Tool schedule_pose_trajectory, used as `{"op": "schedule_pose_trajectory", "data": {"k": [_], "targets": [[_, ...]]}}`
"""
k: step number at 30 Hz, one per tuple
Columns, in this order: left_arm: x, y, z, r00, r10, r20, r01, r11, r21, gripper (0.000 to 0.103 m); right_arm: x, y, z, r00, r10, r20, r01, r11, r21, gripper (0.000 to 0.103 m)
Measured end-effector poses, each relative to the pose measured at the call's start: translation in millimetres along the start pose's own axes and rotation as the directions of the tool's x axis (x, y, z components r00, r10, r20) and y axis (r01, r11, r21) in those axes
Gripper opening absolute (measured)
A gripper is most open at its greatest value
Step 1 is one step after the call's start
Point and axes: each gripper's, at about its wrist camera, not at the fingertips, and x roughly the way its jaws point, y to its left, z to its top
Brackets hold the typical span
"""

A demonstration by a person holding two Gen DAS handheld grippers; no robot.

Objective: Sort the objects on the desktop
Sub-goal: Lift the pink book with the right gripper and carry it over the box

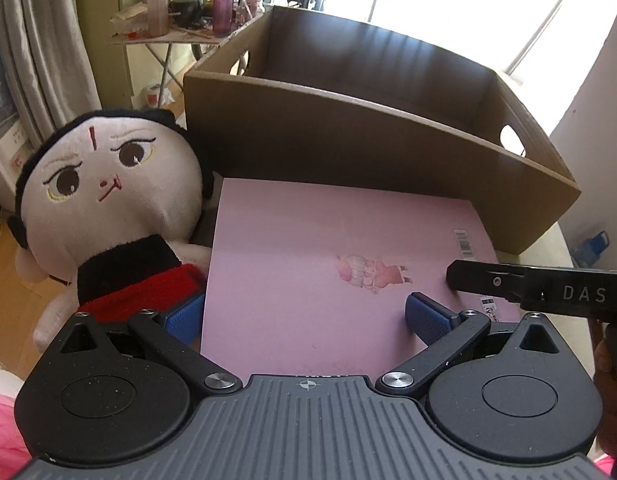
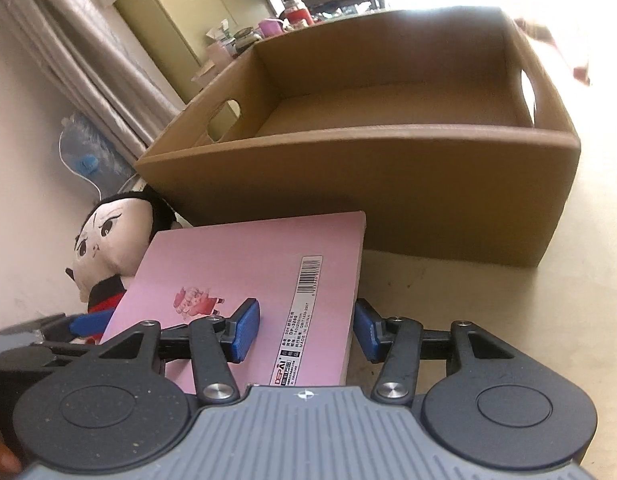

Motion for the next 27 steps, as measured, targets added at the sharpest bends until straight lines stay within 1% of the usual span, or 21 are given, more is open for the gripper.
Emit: {"op": "schedule_pose_trajectory", "data": {"k": [6,16,27], "targets": [[-7,1,-1,1.000,0.012,0.012,-0.012,1.000,-0.005,0.103,-13,11,0,0.999,-0.031,0.042,0.034,0.997,-0.072,0.054],[-29,-5,-1,0.998,0.020,0.061,-0.020,1.000,0.008,0.103,-38,18,-4,0.997,-0.027,0.078,0.034,0.996,-0.078,0.054],[-63,-14,-10,0.990,0.039,0.138,-0.042,0.999,0.021,0.103,-69,30,-12,0.992,0.000,0.128,0.009,0.997,-0.073,0.054]]}}
